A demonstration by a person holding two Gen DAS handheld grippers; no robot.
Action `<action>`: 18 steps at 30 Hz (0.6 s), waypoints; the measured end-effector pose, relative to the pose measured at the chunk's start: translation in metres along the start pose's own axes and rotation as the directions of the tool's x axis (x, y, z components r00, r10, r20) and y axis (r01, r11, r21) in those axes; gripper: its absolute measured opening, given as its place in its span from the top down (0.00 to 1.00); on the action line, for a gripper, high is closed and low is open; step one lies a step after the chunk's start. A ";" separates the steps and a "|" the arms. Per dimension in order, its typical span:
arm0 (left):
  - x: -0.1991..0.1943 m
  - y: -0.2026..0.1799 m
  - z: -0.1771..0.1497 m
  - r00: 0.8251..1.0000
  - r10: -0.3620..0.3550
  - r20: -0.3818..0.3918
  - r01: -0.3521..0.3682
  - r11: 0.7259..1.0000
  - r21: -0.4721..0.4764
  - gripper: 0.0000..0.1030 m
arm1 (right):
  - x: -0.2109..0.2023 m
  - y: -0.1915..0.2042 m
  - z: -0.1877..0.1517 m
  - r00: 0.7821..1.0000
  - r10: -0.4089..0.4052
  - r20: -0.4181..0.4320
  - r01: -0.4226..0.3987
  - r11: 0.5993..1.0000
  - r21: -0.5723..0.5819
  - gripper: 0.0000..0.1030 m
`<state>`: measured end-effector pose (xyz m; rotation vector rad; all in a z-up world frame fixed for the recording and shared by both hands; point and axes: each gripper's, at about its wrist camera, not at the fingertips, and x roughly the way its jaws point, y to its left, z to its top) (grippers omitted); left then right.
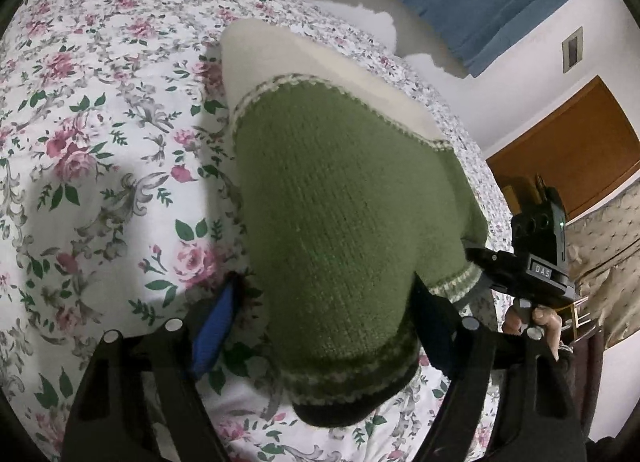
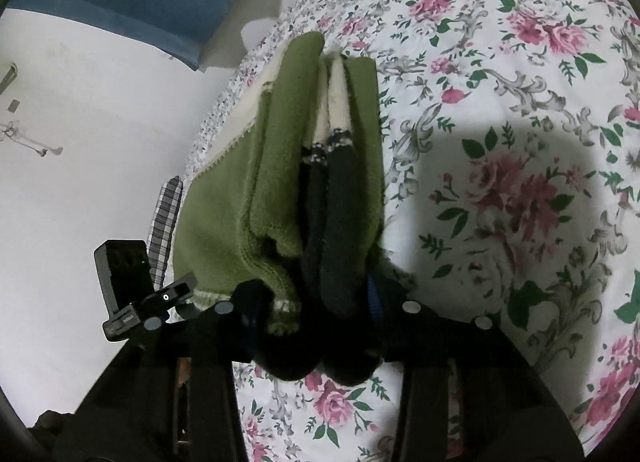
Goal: Fold small clothes
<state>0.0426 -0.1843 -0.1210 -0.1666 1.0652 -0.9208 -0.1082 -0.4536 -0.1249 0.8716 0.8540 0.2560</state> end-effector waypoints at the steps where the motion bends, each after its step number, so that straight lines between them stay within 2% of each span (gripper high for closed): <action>1: 0.000 0.000 -0.001 1.000 0.002 0.005 -0.002 1.000 0.005 0.24 | -0.001 0.000 -0.001 1.000 -0.001 0.003 0.001 1.000 -0.004 0.62; 13: -0.003 0.001 -0.001 1.000 -0.007 0.015 0.007 0.999 0.036 0.24 | -0.002 0.002 -0.002 1.000 -0.005 0.008 0.005 1.000 -0.009 0.62; 16: -0.007 0.007 0.003 0.998 -0.064 -0.005 0.064 0.998 0.001 0.24 | -0.001 0.001 -0.001 1.000 -0.001 0.020 0.001 1.000 0.001 0.58; 18: -0.013 0.015 0.004 0.993 -0.117 -0.014 0.116 0.992 -0.052 0.24 | -0.004 0.005 -0.001 1.000 -0.002 0.017 0.002 1.000 -0.016 0.51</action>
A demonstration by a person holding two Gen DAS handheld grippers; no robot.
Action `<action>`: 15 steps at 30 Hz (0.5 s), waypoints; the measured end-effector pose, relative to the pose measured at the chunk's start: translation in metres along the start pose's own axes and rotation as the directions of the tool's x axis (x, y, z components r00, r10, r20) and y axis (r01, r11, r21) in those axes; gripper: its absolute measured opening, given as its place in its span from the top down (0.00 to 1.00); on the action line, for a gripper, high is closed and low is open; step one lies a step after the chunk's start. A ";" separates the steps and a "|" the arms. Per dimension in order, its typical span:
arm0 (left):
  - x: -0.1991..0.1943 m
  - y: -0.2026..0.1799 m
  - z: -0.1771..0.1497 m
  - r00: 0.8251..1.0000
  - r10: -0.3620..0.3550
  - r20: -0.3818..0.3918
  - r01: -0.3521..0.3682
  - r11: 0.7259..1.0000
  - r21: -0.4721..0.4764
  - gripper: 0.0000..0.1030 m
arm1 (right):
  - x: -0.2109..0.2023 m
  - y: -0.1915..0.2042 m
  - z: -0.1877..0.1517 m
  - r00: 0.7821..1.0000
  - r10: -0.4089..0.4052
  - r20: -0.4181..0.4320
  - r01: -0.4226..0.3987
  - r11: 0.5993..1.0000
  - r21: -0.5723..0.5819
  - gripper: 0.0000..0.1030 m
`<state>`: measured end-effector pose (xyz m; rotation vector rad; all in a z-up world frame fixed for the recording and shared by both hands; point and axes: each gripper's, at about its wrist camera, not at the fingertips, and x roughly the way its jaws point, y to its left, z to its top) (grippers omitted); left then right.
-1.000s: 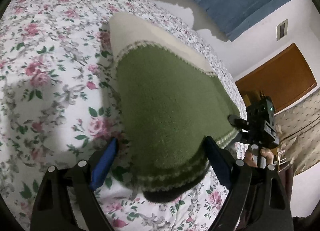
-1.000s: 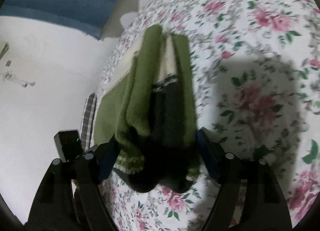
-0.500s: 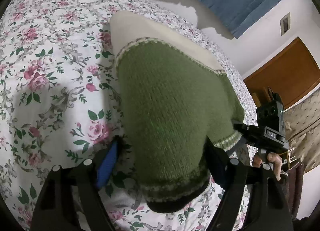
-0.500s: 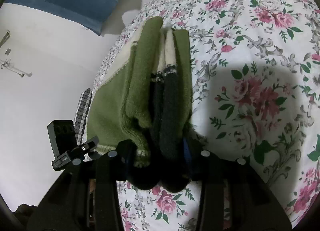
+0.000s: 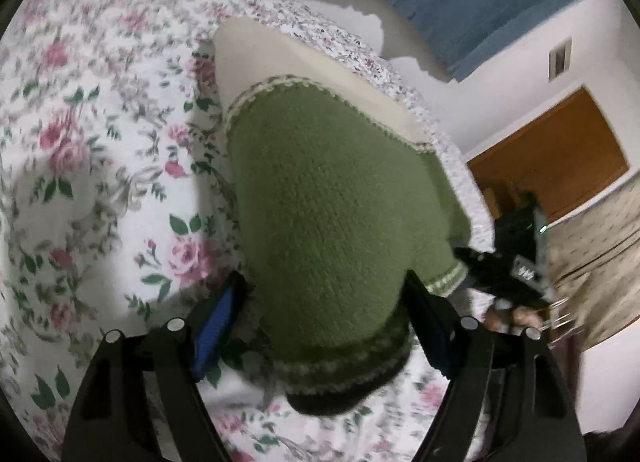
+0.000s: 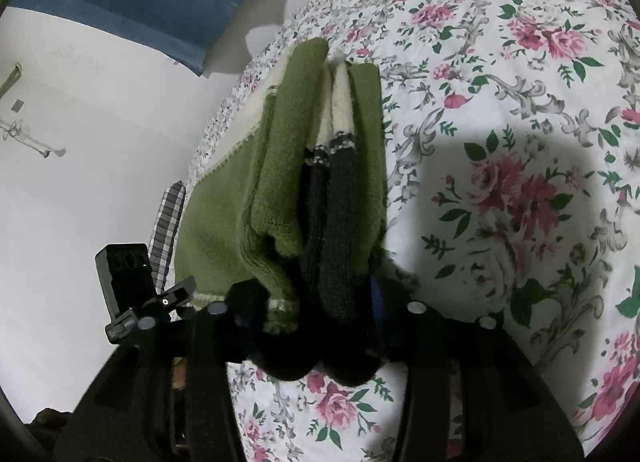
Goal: Fold small clothes
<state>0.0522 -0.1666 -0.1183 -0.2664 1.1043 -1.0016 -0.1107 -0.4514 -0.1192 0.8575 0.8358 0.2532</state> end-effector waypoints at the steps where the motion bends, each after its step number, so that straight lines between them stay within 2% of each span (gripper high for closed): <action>1: -0.005 0.003 0.002 1.000 -0.020 0.003 0.020 1.000 -0.013 0.23 | -0.002 0.003 0.002 1.000 -0.007 -0.003 0.007 1.000 -0.009 0.48; 6: -0.013 0.013 0.019 1.000 -0.018 0.020 0.019 1.000 -0.014 0.18 | -0.009 0.005 0.023 1.000 0.015 0.019 -0.015 1.000 -0.003 0.29; 12: 0.010 0.017 0.047 0.998 -0.051 -0.024 0.051 0.999 0.007 0.17 | 0.014 -0.004 0.064 0.998 0.069 0.015 -0.069 0.996 0.057 0.28; 15: 0.024 0.014 0.053 0.997 -0.058 -0.050 0.059 0.998 0.024 0.16 | 0.030 -0.006 0.078 0.998 0.067 0.002 -0.067 0.996 0.057 0.28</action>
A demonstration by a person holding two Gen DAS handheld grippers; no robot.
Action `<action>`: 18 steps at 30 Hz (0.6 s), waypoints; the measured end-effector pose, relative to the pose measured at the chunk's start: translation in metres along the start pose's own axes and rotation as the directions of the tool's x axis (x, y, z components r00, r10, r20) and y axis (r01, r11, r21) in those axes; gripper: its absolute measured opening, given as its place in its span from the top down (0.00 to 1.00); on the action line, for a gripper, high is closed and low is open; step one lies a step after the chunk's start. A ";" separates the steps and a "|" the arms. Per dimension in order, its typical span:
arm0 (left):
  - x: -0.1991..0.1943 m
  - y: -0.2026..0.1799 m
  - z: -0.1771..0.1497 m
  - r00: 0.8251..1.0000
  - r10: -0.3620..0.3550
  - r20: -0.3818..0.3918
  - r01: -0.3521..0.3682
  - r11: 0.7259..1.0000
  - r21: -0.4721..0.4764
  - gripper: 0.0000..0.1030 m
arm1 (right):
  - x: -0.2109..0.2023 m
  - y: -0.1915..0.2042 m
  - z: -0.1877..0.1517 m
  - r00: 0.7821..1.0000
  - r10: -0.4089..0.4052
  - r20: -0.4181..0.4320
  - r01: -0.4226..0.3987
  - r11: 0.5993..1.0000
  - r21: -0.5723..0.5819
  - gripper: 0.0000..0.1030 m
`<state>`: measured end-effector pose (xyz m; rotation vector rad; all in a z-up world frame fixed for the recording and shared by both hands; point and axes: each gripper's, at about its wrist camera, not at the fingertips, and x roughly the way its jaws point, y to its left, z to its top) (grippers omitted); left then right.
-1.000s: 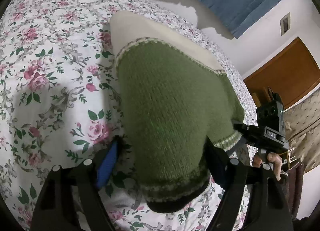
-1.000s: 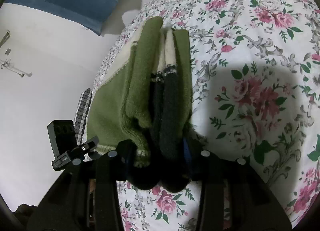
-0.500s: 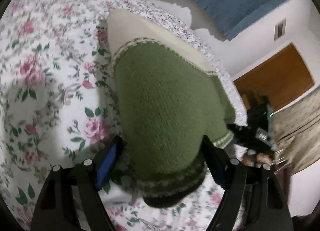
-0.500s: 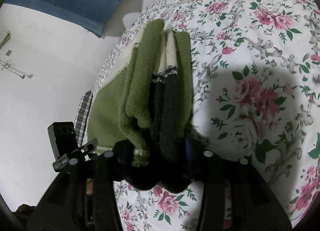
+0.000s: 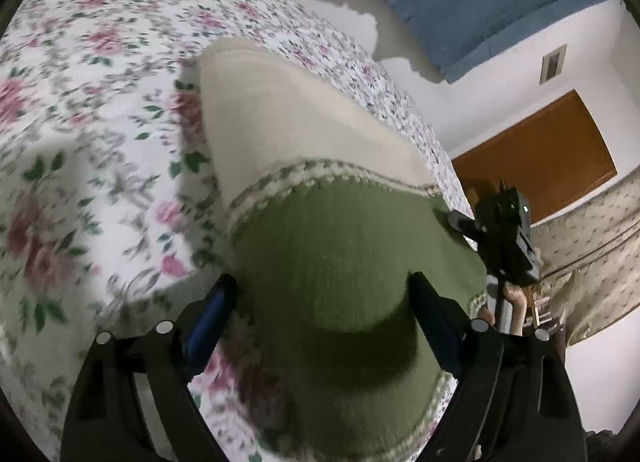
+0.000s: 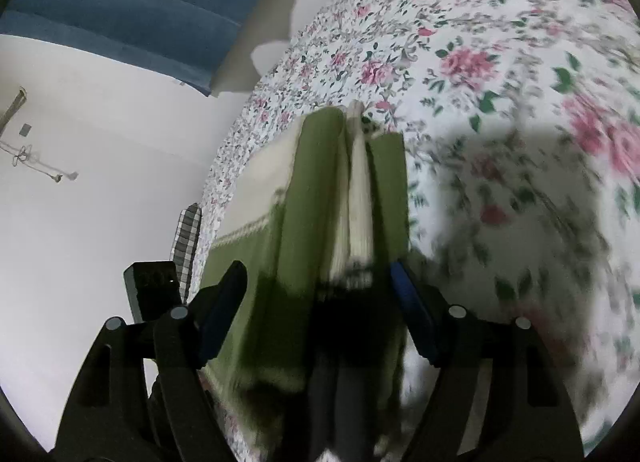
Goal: Fold small clothes
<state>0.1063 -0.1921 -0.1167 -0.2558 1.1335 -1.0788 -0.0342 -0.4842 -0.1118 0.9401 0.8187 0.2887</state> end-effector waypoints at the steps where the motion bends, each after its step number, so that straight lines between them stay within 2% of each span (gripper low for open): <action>1: 0.005 0.002 0.002 1.000 -0.012 -0.013 0.012 1.000 -0.010 0.15 | 0.003 -0.001 0.002 1.000 0.000 -0.001 0.000 1.000 0.003 0.27; 4: 0.011 0.007 0.004 0.999 -0.035 -0.019 0.034 0.998 -0.048 0.17 | 0.011 -0.002 0.004 1.000 0.000 -0.002 0.000 1.000 -0.017 0.27; 6: 0.012 0.003 0.004 1.000 -0.019 -0.014 0.018 0.999 -0.036 0.17 | 0.016 0.006 0.002 0.999 -0.032 -0.012 0.031 0.997 -0.066 0.28; 7: 0.014 0.000 0.004 1.000 -0.011 -0.016 0.010 1.000 -0.030 0.21 | 0.018 0.008 0.002 0.998 -0.055 -0.017 0.053 0.995 -0.084 0.30; 9: 0.016 -0.003 0.006 1.000 0.001 -0.016 -0.002 0.999 -0.035 0.23 | 0.023 0.006 -0.001 0.998 -0.062 -0.031 0.059 0.995 -0.076 0.49; 11: 0.015 -0.005 0.005 1.000 0.016 -0.007 -0.016 0.999 -0.031 0.26 | 0.026 0.004 -0.002 0.998 -0.062 -0.026 0.060 0.996 -0.070 0.55; 14: 0.010 -0.011 0.003 0.999 0.047 0.018 -0.048 0.999 0.009 0.32 | 0.024 0.011 -0.006 0.998 -0.065 0.010 0.066 0.995 -0.081 0.61; 18: 0.007 -0.014 0.002 0.997 0.069 0.045 -0.070 0.997 0.034 0.38 | 0.019 0.028 -0.014 0.995 -0.083 0.061 0.090 0.989 -0.121 0.63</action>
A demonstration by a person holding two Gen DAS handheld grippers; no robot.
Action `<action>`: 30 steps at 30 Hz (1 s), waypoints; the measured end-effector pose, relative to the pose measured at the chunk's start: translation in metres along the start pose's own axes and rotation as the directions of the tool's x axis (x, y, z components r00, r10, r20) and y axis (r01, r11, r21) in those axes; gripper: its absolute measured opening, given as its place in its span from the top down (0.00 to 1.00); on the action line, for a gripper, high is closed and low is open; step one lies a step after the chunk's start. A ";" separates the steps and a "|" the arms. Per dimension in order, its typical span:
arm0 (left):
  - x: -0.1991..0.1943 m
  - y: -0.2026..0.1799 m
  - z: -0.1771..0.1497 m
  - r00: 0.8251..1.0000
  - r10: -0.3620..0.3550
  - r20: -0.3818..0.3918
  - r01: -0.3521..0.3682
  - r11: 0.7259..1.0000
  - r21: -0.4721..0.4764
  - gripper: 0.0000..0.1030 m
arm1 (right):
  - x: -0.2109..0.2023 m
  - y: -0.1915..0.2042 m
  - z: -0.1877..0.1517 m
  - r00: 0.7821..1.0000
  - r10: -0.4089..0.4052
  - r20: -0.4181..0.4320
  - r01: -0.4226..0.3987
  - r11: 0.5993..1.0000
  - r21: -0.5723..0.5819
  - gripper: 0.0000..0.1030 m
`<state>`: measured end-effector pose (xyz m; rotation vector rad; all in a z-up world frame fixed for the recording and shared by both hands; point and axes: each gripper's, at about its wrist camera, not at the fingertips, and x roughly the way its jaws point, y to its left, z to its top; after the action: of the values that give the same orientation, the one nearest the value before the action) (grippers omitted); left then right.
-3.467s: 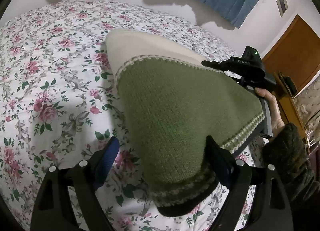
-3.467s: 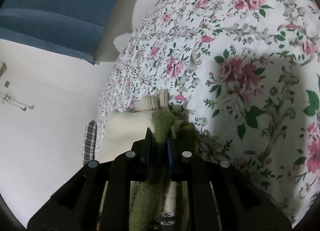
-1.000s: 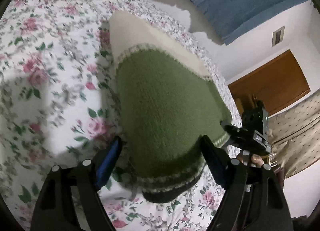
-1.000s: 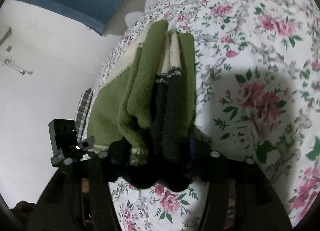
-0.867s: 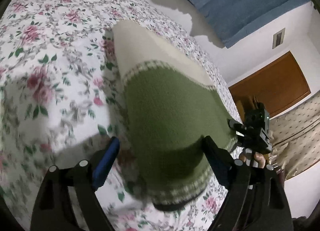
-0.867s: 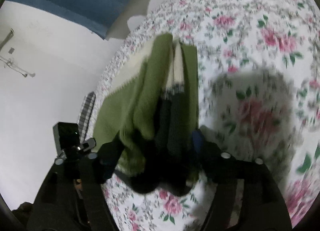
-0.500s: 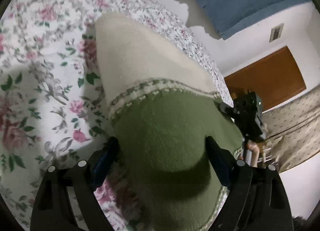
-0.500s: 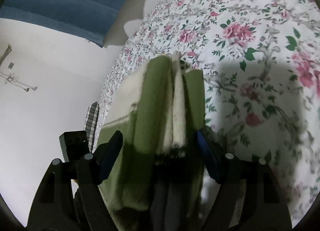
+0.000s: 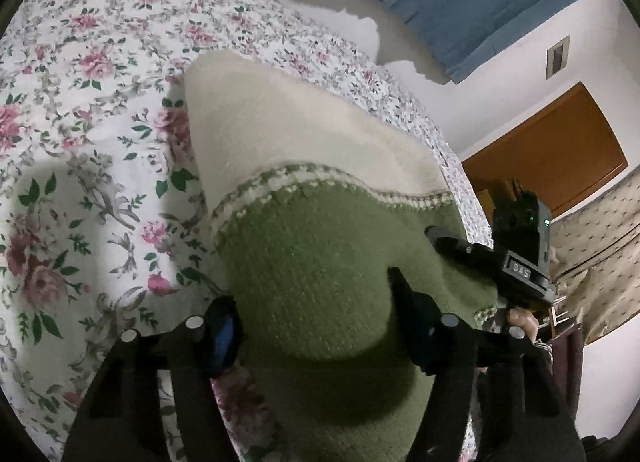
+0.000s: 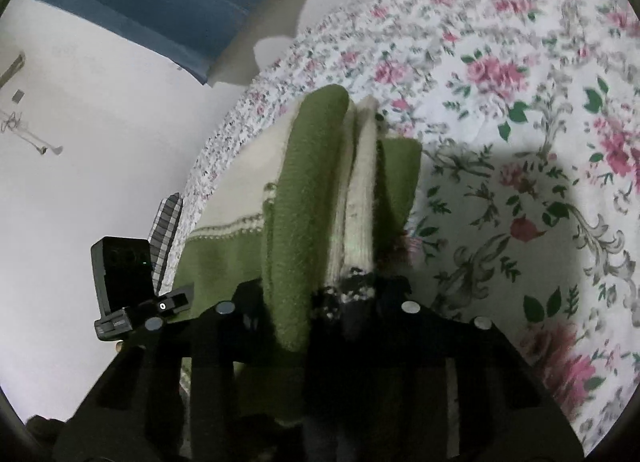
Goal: Fold small clothes
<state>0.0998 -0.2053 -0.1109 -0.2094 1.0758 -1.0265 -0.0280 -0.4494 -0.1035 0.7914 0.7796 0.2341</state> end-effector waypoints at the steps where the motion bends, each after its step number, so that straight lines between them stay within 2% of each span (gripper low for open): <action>1: -0.001 0.000 0.000 1.000 -0.001 0.004 0.001 1.000 0.002 0.40 | 0.000 0.003 0.000 1.000 -0.004 0.011 0.004 1.000 -0.005 0.63; 10: -0.023 -0.001 0.002 0.999 0.013 0.033 -0.014 0.999 0.045 0.48 | -0.008 0.031 0.004 0.997 -0.016 0.073 0.020 0.998 -0.057 0.65; 17: -0.056 0.005 0.019 0.994 0.047 0.097 -0.054 0.996 0.066 0.50 | 0.001 0.052 0.013 0.997 0.023 0.075 -0.016 0.996 -0.083 0.66; 23: -0.079 0.017 0.037 0.985 0.106 0.136 -0.117 0.990 0.077 0.50 | 0.029 0.078 0.033 0.994 0.072 0.081 -0.063 0.992 -0.107 0.66; 30: -0.097 0.055 0.054 0.976 0.143 0.165 -0.151 0.988 0.040 0.50 | 0.076 0.099 0.056 0.994 0.106 0.040 -0.101 0.988 -0.117 0.66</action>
<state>0.1675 -0.1170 -0.0559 -0.1652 0.9029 -0.8877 0.0737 -0.3767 -0.0488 0.7263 0.6758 0.3497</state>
